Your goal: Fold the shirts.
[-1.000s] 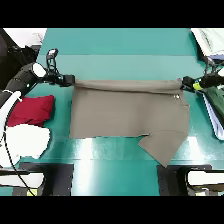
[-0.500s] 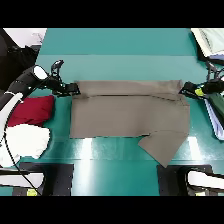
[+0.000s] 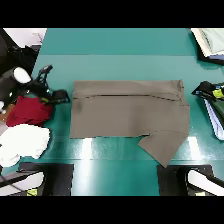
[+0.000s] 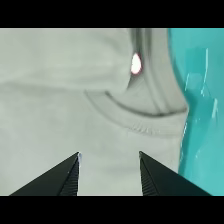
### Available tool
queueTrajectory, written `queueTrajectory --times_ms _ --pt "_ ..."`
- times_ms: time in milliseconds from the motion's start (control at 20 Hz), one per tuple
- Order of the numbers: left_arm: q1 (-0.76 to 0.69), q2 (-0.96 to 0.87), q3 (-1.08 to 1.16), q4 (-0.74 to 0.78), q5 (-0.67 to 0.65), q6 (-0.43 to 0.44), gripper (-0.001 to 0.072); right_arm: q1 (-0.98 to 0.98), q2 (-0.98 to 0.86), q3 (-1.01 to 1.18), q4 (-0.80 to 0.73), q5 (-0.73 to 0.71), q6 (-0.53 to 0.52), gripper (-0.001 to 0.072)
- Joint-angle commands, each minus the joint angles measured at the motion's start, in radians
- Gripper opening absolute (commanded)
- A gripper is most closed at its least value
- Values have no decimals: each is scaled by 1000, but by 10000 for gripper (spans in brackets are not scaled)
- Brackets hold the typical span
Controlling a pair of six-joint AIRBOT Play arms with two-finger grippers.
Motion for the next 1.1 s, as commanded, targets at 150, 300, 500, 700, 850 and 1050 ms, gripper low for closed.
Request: queueTrajectory --times_ms 150,300,500,700,850,1050 --pt "76 291 -455 -100 -36 27 665 44 68 -1 2 56 -16 433" --pt "76 319 -555 -267 -16 113 664 103 67 0 1 53 -16 433" --pt "76 319 -624 -325 73 135 663 158 67 0 1 54 -16 433" --pt "76 319 -637 -359 148 136 663 179 67 0 2 55 -15 433" --pt "76 319 -637 -370 198 136 377 179 67 0 2 59 -15 434" --pt "76 319 -637 -397 202 136 275 178 67 0 0 81 -15 434"
